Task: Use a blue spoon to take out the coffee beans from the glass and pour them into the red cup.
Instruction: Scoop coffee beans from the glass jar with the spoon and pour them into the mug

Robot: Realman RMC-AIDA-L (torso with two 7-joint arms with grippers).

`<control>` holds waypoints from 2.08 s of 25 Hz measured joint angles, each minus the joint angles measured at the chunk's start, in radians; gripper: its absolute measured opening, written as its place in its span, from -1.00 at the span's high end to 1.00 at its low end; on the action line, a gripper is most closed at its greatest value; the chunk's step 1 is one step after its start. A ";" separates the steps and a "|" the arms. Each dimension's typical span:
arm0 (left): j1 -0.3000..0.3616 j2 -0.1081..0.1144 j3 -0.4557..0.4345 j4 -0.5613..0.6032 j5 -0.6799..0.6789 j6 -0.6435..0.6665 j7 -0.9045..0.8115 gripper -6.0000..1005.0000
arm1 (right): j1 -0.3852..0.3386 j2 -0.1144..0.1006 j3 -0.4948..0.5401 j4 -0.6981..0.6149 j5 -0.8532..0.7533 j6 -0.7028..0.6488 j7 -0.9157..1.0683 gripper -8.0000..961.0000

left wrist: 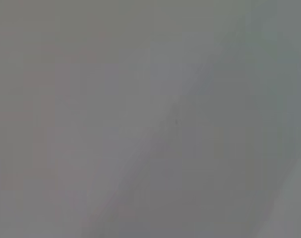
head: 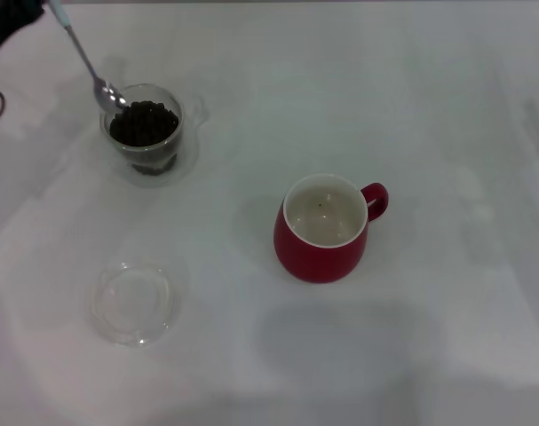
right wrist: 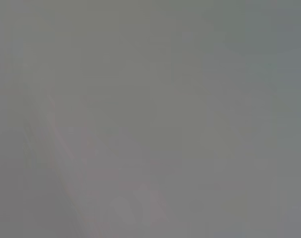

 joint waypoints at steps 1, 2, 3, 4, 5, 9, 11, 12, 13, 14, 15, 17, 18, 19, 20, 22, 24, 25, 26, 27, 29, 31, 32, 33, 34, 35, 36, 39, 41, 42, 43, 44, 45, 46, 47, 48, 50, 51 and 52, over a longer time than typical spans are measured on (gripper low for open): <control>-0.005 -0.015 0.007 0.000 -0.003 -0.025 0.032 0.72 | 0.000 0.000 0.000 0.000 0.000 0.009 0.000 -0.73; -0.005 -0.015 0.007 0.000 -0.003 -0.025 0.032 0.72 | 0.001 0.000 0.000 0.000 0.000 0.011 0.000 -0.73; -0.010 -0.024 0.006 0.000 -0.008 -0.036 0.052 0.72 | 0.001 0.000 0.000 0.000 0.000 0.011 0.000 -0.73; -0.014 -0.029 0.006 0.000 -0.009 -0.042 0.063 0.72 | 0.001 0.000 0.000 0.000 0.001 0.012 0.000 -0.73; -0.019 -0.037 0.006 0.001 -0.010 -0.050 0.075 0.72 | 0.001 0.000 0.000 0.000 0.001 0.013 0.000 -0.73; -0.040 -0.059 0.007 0.002 -0.010 -0.091 0.088 0.72 | -0.005 0.000 0.001 0.001 0.001 0.014 0.001 -0.73; -0.048 -0.070 0.007 0.002 -0.010 -0.113 0.089 0.72 | -0.011 0.000 0.005 0.001 0.001 0.015 0.001 -0.73; -0.051 -0.074 0.007 0.002 -0.010 -0.123 0.089 0.72 | -0.014 0.000 0.006 0.001 0.001 0.014 0.001 -0.73; -0.052 -0.076 0.007 0.002 -0.010 -0.129 0.089 0.72 | -0.017 0.000 0.007 0.001 0.001 0.013 0.002 -0.73; -0.052 -0.079 0.007 0.002 -0.010 -0.137 0.089 0.72 | -0.020 0.000 0.008 0.001 0.001 0.011 0.002 -0.73; -0.052 -0.083 0.006 0.002 -0.011 -0.150 0.089 0.72 | -0.023 0.000 0.009 0.001 0.001 0.009 0.002 -0.73; -0.052 -0.087 0.005 0.005 -0.012 -0.160 0.089 0.72 | -0.029 0.000 0.013 0.000 0.002 0.009 0.003 -0.73; -0.050 -0.088 0.005 0.009 -0.012 -0.165 0.089 0.72 | -0.031 0.000 0.016 0.000 0.003 0.009 0.003 -0.73; -0.048 -0.089 0.005 0.016 -0.012 -0.172 0.089 0.72 | -0.032 0.000 0.018 0.000 0.003 0.009 0.003 -0.73; -0.045 -0.089 0.006 0.023 -0.012 -0.176 0.088 0.72 | -0.032 0.000 0.020 0.000 0.003 0.010 0.003 -0.73; -0.042 -0.090 0.007 0.037 -0.012 -0.190 0.085 0.72 | -0.032 0.000 0.021 0.000 0.003 0.013 0.003 -0.73; -0.042 -0.090 0.007 0.047 -0.009 -0.213 0.083 0.72 | -0.031 0.000 0.021 0.000 0.004 0.013 0.003 -0.73; -0.042 -0.090 0.007 0.051 -0.008 -0.225 0.082 0.72 | -0.031 0.000 0.021 0.000 0.004 0.014 0.003 -0.73; -0.042 -0.091 0.007 0.054 -0.008 -0.233 0.081 0.72 | -0.031 0.000 0.021 0.000 0.005 0.014 0.003 -0.73; -0.041 -0.092 0.007 0.056 -0.007 -0.239 0.081 0.72 | -0.031 0.000 0.021 0.000 0.007 0.014 0.003 -0.73; -0.041 -0.094 0.007 0.061 -0.007 -0.244 0.080 0.72 | -0.031 0.000 0.021 0.000 0.011 0.014 0.003 -0.73; -0.039 -0.095 0.007 0.066 -0.007 -0.247 0.070 0.72 | -0.031 0.000 0.021 0.004 0.014 0.014 0.003 -0.73; -0.039 -0.095 0.007 0.067 -0.007 -0.247 0.059 0.72 | -0.032 0.000 0.021 0.006 0.014 0.014 0.003 -0.73; -0.038 -0.095 0.007 0.067 -0.006 -0.249 0.038 0.72 | -0.032 0.000 0.021 0.006 0.014 0.014 0.003 -0.73; -0.038 -0.095 0.007 0.068 -0.006 -0.250 0.024 0.72 | -0.032 0.000 0.021 0.006 0.014 0.014 0.003 -0.73; -0.038 -0.095 0.007 0.068 -0.005 -0.253 0.006 0.72 | -0.032 0.000 0.021 0.007 0.014 0.014 0.003 -0.73; -0.038 -0.095 0.007 0.068 -0.005 -0.255 -0.007 0.72 | -0.032 0.000 0.021 0.007 0.014 0.014 0.003 -0.73; -0.026 -0.095 0.007 0.068 -0.004 -0.259 -0.047 0.72 | -0.031 0.000 0.021 0.007 0.015 0.014 0.003 -0.73; -0.017 -0.095 0.007 0.068 -0.004 -0.259 -0.073 0.72 | -0.029 0.000 0.021 0.007 0.015 0.014 0.003 -0.73; -0.012 -0.094 0.007 0.068 -0.004 -0.259 -0.089 0.72 | -0.029 0.000 0.021 0.007 0.016 0.014 0.003 -0.73; -0.009 -0.093 0.006 0.068 -0.005 -0.259 -0.103 0.72 | -0.028 0.000 0.021 0.007 0.016 0.014 0.003 -0.73; -0.005 -0.093 0.005 0.068 -0.006 -0.259 -0.117 0.72 | -0.027 0.000 0.022 0.007 0.016 0.014 0.003 -0.73; -0.002 -0.092 0.004 0.067 -0.007 -0.259 -0.130 0.72 | -0.026 0.000 0.022 0.007 0.016 0.014 0.003 -0.73; 0.001 -0.091 0.003 0.067 -0.008 -0.259 -0.143 0.72 | -0.025 0.000 0.022 0.007 0.016 0.014 0.003 -0.73; 0.004 -0.090 0.002 0.067 -0.008 -0.258 -0.156 0.72 | -0.024 0.000 0.022 0.007 0.016 0.016 0.003 -0.73; 0.007 -0.089 0.002 0.067 -0.009 -0.256 -0.173 0.72 | -0.024 0.000 0.022 0.007 0.016 0.017 0.003 -0.73; 0.012 -0.087 0.002 0.067 -0.010 -0.252 -0.209 0.72 | -0.024 0.000 0.023 0.007 0.016 0.018 0.003 -0.73; 0.014 -0.086 0.001 0.067 -0.010 -0.251 -0.227 0.72 | -0.024 0.000 0.023 0.007 0.016 0.018 0.003 -0.73; 0.016 -0.085 0.000 0.067 -0.010 -0.251 -0.239 0.72 | -0.024 0.000 0.023 0.007 0.016 0.019 0.003 -0.73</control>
